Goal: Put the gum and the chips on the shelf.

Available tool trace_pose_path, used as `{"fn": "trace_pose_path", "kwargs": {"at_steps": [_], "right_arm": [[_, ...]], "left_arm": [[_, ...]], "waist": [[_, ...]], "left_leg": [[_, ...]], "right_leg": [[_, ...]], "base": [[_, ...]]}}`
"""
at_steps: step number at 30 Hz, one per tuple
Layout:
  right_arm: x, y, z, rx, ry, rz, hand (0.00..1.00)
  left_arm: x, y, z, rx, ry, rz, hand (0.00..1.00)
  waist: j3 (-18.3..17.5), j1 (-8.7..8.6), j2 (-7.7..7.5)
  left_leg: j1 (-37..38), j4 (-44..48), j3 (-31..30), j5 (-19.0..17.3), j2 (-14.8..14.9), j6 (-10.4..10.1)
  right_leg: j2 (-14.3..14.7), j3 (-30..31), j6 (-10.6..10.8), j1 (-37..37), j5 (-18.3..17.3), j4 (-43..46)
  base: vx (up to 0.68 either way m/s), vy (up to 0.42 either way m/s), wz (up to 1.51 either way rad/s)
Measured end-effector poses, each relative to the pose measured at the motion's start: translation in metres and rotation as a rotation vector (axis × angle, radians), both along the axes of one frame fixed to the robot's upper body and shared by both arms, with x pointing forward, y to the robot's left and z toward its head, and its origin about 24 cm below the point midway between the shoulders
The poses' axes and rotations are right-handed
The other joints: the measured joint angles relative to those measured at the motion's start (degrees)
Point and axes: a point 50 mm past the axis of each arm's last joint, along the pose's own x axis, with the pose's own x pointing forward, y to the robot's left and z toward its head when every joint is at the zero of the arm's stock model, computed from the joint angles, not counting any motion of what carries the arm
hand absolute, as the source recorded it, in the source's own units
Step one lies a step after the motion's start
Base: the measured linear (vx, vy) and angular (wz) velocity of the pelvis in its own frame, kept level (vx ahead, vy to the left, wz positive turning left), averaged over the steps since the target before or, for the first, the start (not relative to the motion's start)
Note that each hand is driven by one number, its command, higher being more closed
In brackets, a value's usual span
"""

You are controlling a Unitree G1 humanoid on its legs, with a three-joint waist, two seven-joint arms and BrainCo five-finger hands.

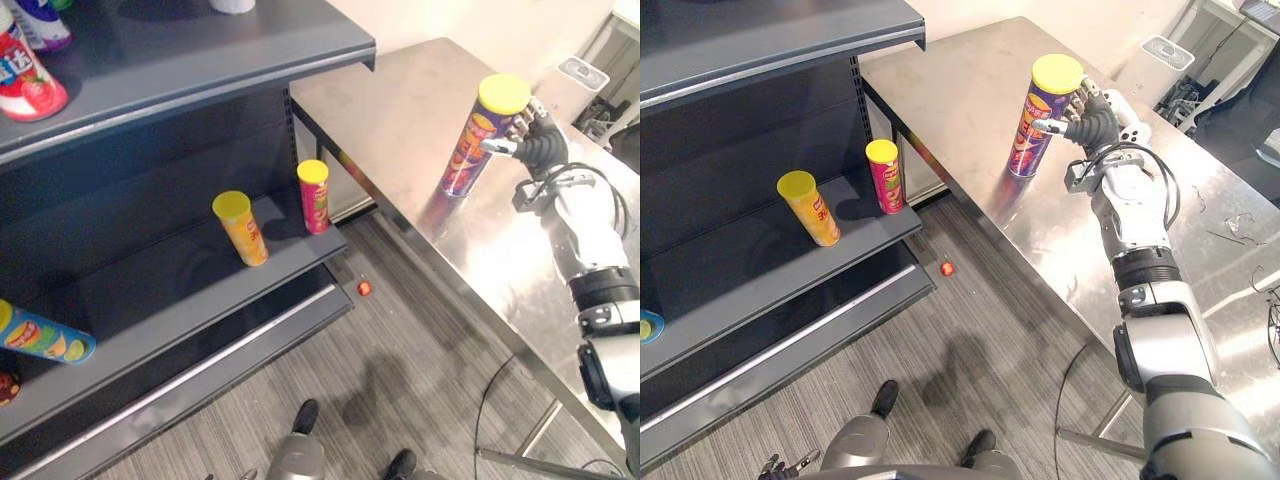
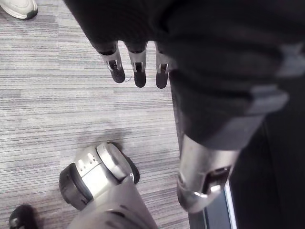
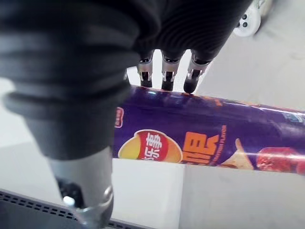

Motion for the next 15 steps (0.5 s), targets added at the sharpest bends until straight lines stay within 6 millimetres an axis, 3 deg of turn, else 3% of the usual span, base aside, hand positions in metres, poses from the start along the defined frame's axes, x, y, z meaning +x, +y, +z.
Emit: {"fn": "trace_pose_path", "kwargs": {"at_steps": [15], "right_arm": [[0.0009, -0.0062, -0.0048, 0.014, 0.016, -0.039, 0.00]], "left_arm": [[0.0008, 0.0095, 0.0029, 0.021, -0.005, -0.004, 0.00]], "waist": [[0.9, 0.04, -0.76]], "left_leg": [[-0.6, 0.0, 1.4, 0.3, 1.3, -0.5]], "right_leg": [[0.9, 2.3, -0.1, -2.1, -0.5, 1.1]], "base": [[-0.02, -0.015, -0.05]]}}
